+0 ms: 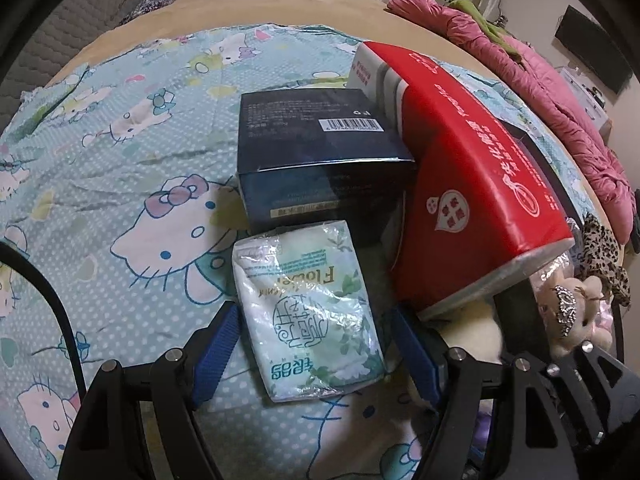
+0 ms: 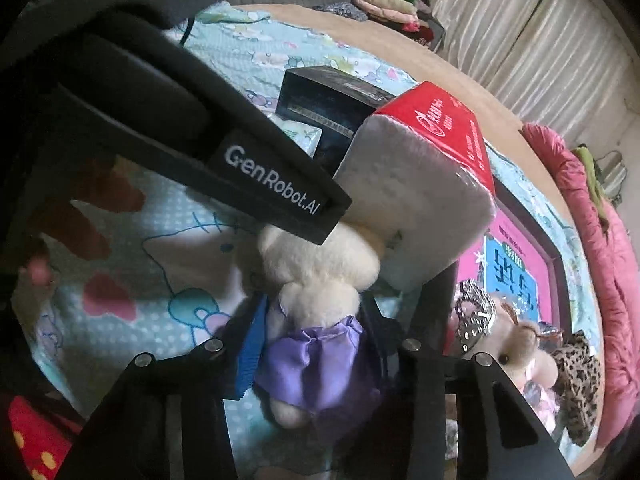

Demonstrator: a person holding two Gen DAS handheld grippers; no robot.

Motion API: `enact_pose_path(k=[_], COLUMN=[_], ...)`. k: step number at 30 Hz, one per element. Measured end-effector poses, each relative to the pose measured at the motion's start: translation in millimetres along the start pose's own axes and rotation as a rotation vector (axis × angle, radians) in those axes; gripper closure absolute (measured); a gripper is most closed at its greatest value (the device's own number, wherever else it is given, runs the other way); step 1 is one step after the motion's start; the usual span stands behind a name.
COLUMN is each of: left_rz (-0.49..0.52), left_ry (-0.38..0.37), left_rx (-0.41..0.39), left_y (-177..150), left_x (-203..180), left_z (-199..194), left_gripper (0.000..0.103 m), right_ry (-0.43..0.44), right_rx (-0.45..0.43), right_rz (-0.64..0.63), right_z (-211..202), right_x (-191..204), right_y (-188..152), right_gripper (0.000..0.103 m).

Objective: Organize soft objects
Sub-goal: 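Grasp the white tissue packet with the left tool while the right tool grasps the purple-dress bear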

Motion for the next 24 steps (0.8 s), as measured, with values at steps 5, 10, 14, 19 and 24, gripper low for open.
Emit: enact_pose_path(k=[5, 10, 14, 19, 24], left_rz=[-0.005, -0.051, -0.063, -0.046, -0.013], left_ry=[-0.017, -0.072, -0.074, -0.062, -0.042], left_rx=[0.0, -0.021, -0.044, -0.097, -0.181], left_y=[2, 1, -1, -4, 3], left_x=[-2, 4, 8, 5, -6], left_z=[2, -4, -20, -57, -105], left_gripper=[0.049, 0.056, 0.057, 0.057, 0.057], right_ry=[0.045, 0.073, 0.098, 0.116, 0.104], right_rx=[-0.041, -0.062, -0.105, -0.174, -0.24], right_rz=[0.063, 0.129, 0.177, 0.219, 0.286], right_z=[-21, -37, -55, -83, -118], right_x=[-6, -15, -20, -23, -40], right_y=[5, 6, 13, 25, 33], right_gripper=[0.057, 0.057, 0.057, 0.057, 0.057])
Point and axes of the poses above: each gripper's, at about its wrist camera, not at the fingertips, and z roughly the way its jaws point, x to its left, y to its top, the point moved 10 cm from there along z, roughly the way its jaws point, and after that the axes turned 1 degree about y, right-handed, at the moved point
